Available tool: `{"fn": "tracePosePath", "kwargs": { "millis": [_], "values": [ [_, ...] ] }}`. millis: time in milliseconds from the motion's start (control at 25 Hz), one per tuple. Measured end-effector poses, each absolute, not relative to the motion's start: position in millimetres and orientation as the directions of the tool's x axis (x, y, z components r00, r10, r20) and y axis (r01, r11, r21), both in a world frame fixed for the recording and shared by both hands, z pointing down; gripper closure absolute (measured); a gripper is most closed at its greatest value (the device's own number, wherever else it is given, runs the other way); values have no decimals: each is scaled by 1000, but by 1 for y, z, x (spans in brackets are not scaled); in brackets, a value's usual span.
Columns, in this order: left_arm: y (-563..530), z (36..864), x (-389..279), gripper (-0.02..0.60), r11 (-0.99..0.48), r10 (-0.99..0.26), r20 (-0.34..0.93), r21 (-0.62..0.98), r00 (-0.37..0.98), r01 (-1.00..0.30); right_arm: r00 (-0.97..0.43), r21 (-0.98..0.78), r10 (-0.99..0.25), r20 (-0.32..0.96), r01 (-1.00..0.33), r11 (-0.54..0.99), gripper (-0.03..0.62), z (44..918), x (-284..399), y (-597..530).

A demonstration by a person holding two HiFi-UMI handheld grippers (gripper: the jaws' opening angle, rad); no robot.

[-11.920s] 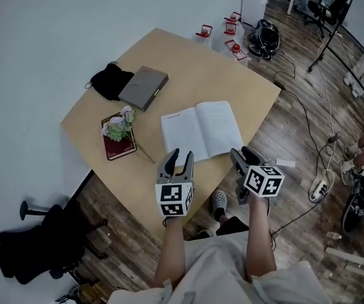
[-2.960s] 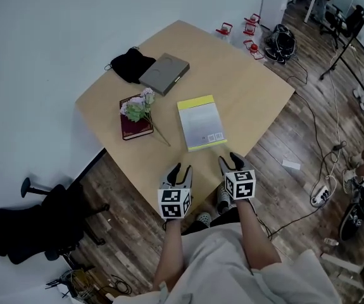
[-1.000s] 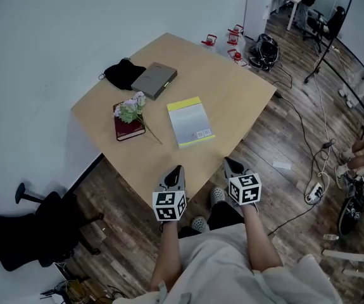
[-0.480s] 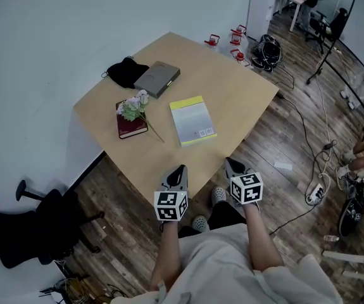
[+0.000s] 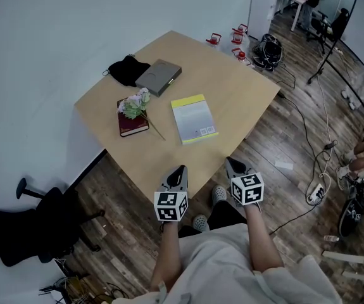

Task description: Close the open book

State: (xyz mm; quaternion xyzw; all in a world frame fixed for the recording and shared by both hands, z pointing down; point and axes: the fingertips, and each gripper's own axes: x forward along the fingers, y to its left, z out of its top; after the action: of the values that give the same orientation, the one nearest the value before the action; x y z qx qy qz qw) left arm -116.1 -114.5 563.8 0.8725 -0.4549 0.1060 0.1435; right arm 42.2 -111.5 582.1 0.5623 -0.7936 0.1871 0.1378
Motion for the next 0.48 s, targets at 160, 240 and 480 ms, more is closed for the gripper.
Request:
{"fn": "tracePosePath", "kwargs": {
  "millis": [160, 240, 480],
  "values": [
    [-110, 567, -118, 557, -541, -764, 318, 159, 562, -826, -329, -136, -840, 431, -944, 300, 586, 581, 42, -108],
    [-109, 567, -117, 557, -539, -765, 318, 159, 560, -827, -328, -134, -841, 430, -945, 299, 586, 579, 45, -106],
    [-109, 569, -118, 557, -530, -769, 325, 155, 550, -834, -331, -136, -841, 428, -944, 302, 586, 577, 46, -103]
  ]
}}
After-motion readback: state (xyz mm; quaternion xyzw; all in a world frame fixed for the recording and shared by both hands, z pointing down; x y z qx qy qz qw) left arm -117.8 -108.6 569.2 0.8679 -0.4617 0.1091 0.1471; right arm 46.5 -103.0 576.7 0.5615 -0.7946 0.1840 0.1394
